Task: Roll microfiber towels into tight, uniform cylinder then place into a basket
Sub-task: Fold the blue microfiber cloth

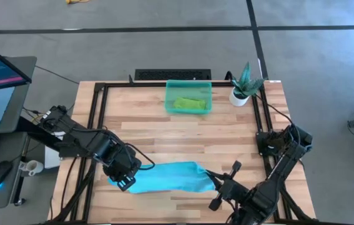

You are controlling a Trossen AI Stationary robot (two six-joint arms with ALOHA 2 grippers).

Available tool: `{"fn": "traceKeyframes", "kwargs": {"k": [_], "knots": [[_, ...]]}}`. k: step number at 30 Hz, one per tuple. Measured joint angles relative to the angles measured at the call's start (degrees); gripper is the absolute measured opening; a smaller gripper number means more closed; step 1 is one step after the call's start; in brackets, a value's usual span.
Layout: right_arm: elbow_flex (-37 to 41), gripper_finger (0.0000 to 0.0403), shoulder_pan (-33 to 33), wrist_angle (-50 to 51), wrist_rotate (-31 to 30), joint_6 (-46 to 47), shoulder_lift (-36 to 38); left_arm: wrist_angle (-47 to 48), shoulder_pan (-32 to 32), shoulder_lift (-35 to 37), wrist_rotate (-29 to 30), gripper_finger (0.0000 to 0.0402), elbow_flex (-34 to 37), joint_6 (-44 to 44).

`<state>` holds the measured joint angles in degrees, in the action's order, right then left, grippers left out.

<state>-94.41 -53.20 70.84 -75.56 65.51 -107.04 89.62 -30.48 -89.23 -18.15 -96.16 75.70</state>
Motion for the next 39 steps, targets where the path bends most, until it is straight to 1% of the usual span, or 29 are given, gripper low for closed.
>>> {"fn": "traceKeyframes", "kwargs": {"k": [3, 6, 9, 11, 14, 17, 18, 20, 22, 24, 25, 27, 29, 31, 35, 39], "knots": [[-1.4, 0.0011, -0.8, -0.3, 0.9, -0.7, -0.1, -0.5, 0.0, 0.0, -5.1, 0.0, 0.0, 3.2], [-3.7, 0.0011, -1.9, -3.2, 0.9, -5.2, -0.1, -1.5, -0.1, 0.0, -8.8, 0.0, 0.0, 6.0], [-4.6, 0.0012, -2.6, -8.2, 1.9, -11.9, -0.1, -2.4, -0.3, 0.0, -9.8, 0.0, 0.0, 7.4], [-4.6, 0.0012, -2.8, -10.6, 2.7, -14.7, -0.1, -3.3, -0.3, 0.0, -10.0, 0.0, 0.0, 7.6], [-4.6, 0.0011, -3.0, -10.7, 5.0, -14.5, -0.2, -4.8, -0.5, 0.0, -9.9, 0.0, 0.0, 7.7], [-4.6, 0.001, -3.0, -9.3, 5.8, -12.7, -1.3, -5.2, -1.2, 0.0, -7.9, 0.0, 0.0, 8.7], [-4.4, 0.0011, -3.0, -8.6, 6.2, -11.4, -1.6, -5.2, -1.5, 0.0, -6.6, 0.0, 0.0, 9.0], [-3.9, 0.0012, -2.0, -7.6, 6.1, -8.8, -2.6, -4.8, -2.1, 0.0, -1.8, 0.0, 0.5, 9.0], [-1.6, 0.0012, -1.8, -3.7, 6.9, -3.8, -3.2, -4.5, -2.2, 0.0, 6.6, 0.0, 1.7, 6.6], [1.0, 0.0011, -0.2, -2.3, 7.7, 1.5, -3.4, -4.4, -2.5, 0.0, 16.0, 0.0, 3.6, 4.2], [2.4, 0.001, 0.6, -1.4, 8.3, 4.3, -3.5, -4.3, -2.6, 0.0, 19.5, 0.0, 4.7, 3.3], [4.9, 0.001, 1.4, 2.8, 9.6, 10.5, -3.8, -5.2, -2.5, 0.0, 24.6, 0.0, 7.2, 1.0], [6.2, 0.001, 2.7, 2.8, 9.5, 14.0, -3.8, -6.4, -2.6, 0.0, 27.3, 0.0, 10.4, -1.0], [8.1, 0.001, 3.4, 3.1, 9.6, 15.5, -3.8, -7.5, -2.3, 0.0, 28.6, 0.0, 14.0, -2.1], [12.4, 0.001, 5.9, 1.0, 9.4, 15.7, -3.8, -10.5, -0.9, 0.0, 32.9, 0.0, 22.0, -3.2], [17.3, 0.001, 8.9, -2.4, 9.7, 15.7, -3.9, -15.7, 1.1, 0.0, 38.2, 0.0, 28.4, -6.0]]}}
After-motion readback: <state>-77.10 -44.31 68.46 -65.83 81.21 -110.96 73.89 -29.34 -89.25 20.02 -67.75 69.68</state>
